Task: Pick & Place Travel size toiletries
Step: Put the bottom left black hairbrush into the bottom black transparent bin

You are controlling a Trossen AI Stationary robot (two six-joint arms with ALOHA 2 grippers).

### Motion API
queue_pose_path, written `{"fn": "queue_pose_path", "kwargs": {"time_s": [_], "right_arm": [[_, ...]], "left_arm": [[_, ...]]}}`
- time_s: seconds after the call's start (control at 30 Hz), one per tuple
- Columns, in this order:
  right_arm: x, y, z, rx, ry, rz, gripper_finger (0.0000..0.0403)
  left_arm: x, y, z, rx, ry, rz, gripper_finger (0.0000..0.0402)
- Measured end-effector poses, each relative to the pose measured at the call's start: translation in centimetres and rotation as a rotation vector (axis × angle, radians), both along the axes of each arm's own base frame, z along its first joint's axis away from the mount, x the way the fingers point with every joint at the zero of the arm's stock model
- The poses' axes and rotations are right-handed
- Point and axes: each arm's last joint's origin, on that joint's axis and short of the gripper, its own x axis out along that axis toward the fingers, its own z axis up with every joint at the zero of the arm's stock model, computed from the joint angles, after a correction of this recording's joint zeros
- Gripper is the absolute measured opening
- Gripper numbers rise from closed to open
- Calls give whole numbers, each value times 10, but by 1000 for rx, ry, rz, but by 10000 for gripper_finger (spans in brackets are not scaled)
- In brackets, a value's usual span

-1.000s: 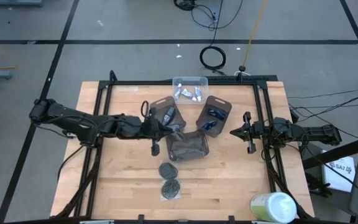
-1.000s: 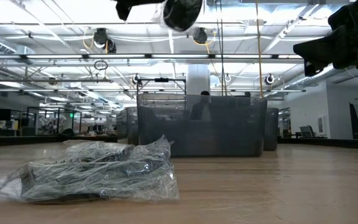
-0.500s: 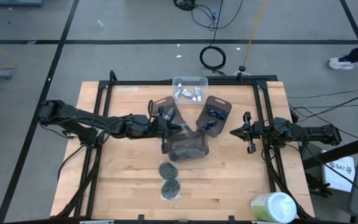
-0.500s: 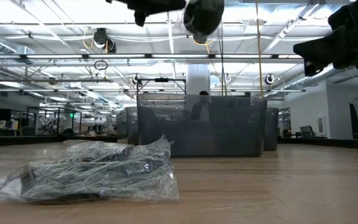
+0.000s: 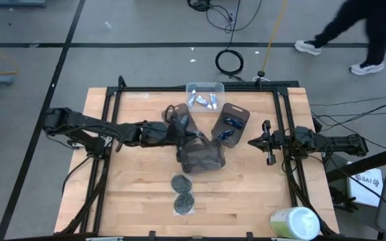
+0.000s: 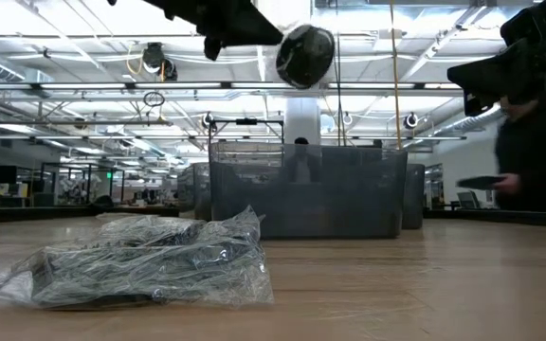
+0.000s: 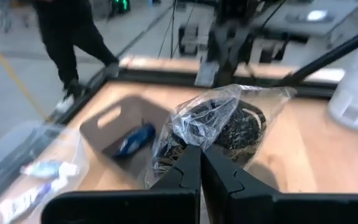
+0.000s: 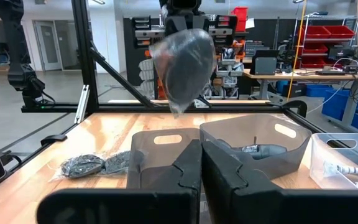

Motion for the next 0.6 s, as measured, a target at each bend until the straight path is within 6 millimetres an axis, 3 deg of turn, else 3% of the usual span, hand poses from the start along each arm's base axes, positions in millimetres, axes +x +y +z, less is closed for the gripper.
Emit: {"fn": "queue_pose_path", "kwargs": {"time_s": [0.4, 0.6], "right_arm": [[0, 0, 0, 0, 0, 0, 4], [0, 0, 0, 0, -1, 0, 4]], "left_arm": [[45, -4, -21, 15, 357, 36, 0], [52, -4, -34, -14, 412, 57, 0]]}}
